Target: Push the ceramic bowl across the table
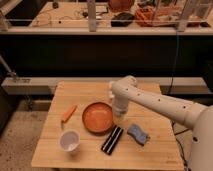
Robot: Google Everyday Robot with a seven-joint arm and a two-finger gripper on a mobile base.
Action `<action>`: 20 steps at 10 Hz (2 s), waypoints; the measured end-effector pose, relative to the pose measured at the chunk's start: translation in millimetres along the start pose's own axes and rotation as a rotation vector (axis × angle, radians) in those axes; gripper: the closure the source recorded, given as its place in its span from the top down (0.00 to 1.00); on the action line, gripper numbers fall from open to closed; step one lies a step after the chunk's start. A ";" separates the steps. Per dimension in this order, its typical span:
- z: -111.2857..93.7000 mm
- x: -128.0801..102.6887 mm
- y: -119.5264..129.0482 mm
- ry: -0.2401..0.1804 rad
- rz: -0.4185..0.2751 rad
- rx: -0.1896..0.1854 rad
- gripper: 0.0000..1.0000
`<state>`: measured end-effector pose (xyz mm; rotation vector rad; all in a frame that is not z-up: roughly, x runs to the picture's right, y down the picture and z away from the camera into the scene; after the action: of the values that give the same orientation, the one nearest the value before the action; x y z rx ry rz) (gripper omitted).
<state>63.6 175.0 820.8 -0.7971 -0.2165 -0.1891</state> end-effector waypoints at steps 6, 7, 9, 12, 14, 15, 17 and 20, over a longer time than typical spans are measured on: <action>6.0 0.0 -6.2 -0.012 -0.014 -0.009 0.02; 7.4 -0.9 -8.1 -0.012 -0.019 -0.014 0.02; 8.1 1.9 -8.7 -0.018 -0.022 -0.013 0.02; 10.8 -0.4 -13.3 -0.021 -0.034 -0.022 0.02; 12.7 -3.1 -15.5 -0.020 -0.043 -0.026 0.02; 13.9 -8.1 -17.3 -0.019 -0.050 -0.029 0.02; 15.4 -17.7 -22.9 -0.024 -0.055 -0.024 0.02; 15.5 -3.5 -19.8 -0.018 -0.064 -0.032 0.02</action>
<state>53.4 173.0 844.0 -0.8247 -0.2569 -0.2460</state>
